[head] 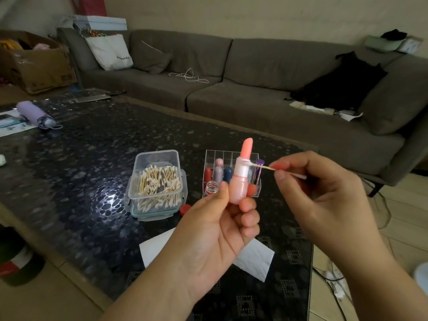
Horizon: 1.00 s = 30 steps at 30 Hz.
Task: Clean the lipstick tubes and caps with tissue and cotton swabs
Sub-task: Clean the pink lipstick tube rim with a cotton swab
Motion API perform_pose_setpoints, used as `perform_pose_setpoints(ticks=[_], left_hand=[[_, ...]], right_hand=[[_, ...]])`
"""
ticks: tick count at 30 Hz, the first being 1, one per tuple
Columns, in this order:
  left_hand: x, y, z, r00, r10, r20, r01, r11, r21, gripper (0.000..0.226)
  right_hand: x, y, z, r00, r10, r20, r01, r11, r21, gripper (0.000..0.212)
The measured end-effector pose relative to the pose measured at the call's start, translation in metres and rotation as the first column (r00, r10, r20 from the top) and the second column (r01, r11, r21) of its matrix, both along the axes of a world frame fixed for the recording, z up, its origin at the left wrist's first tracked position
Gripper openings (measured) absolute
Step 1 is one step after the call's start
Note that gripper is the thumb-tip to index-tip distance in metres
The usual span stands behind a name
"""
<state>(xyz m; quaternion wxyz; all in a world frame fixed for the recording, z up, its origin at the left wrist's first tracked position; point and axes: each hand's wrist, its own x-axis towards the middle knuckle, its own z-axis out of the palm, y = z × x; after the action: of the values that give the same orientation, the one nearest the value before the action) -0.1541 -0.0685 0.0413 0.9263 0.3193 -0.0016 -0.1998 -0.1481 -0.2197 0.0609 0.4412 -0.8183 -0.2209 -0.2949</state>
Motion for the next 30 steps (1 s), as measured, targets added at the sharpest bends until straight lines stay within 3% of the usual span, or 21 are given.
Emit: perform_pose_setpoints(ticks=[18, 21, 24, 30], left_hand=[[-0.007, 0.012, 0.009, 0.969, -0.247, -0.022, 0.231, 0.931, -0.284, 0.036], [-0.007, 0.012, 0.010, 0.975, -0.220, -0.021, 0.207, 0.942, -0.266, 0.034], [-0.009, 0.010, 0.010, 0.988, -0.154, -0.006, 0.149, 0.965, -0.215, 0.034], [-0.008, 0.007, 0.008, 0.999, 0.022, 0.042, -0.022, 1.000, 0.005, 0.029]], right_hand=[[-0.007, 0.000, 0.006, 0.997, 0.079, -0.014, -0.077, 0.993, 0.086, 0.010], [-0.008, -0.002, 0.006, 0.991, 0.126, -0.056, -0.119, 0.987, 0.108, 0.007], [-0.009, -0.002, 0.006, 0.997, 0.069, -0.023, -0.068, 0.995, 0.069, 0.009], [-0.012, 0.001, 0.008, 0.999, 0.034, 0.015, -0.034, 0.999, -0.032, 0.011]])
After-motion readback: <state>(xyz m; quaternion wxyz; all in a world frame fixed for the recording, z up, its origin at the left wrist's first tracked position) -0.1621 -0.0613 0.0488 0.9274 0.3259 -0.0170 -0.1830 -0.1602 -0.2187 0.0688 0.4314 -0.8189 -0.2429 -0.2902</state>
